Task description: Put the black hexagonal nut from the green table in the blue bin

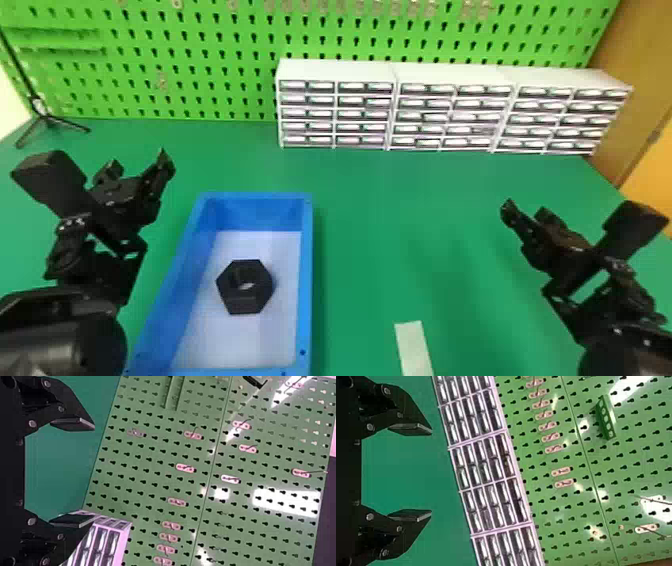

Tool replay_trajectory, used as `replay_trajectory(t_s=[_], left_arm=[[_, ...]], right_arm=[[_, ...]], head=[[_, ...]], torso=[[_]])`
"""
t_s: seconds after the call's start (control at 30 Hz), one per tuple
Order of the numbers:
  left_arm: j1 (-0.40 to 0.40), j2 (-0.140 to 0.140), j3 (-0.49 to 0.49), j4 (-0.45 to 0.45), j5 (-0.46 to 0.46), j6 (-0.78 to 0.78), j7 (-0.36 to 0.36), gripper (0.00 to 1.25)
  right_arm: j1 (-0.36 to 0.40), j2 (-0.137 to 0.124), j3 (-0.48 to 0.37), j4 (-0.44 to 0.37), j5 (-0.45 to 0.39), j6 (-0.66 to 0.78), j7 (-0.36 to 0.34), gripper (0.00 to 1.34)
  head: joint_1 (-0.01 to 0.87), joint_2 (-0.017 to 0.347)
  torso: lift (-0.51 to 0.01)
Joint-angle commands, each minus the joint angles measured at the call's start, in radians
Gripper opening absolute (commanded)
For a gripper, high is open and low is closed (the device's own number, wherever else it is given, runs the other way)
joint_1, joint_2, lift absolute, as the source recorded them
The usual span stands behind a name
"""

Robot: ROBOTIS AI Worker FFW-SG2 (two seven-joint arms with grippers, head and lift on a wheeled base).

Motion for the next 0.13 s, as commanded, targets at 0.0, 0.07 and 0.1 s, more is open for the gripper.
replay_trajectory(t_s=[0.0,0.07,0.1], left_arm=[[0.000,0.000,-0.001,0.000,0.000,-0.001,-0.001,0.81],[0.000,0.000,-0.001,0.000,0.000,-0.001,-0.001,0.81],[0.000,0.000,-0.001,0.000,0.000,-0.001,-0.001,0.81]], right_arm=[[-0.006,0.005,0.002,0.010,0.011,-0.013,0.000,0.81],[-0.010,0.008,0.009,0.017,0.029,-0.031,-0.001,0.81],[-0.014,0.011,0.012,0.018,0.040,-0.037,-0.001,0.81]], head=[[0.692,0.008],[0.692,0.008],[0.692,0.008]], torso=[[-0.097],[-0.097],[-0.097]])
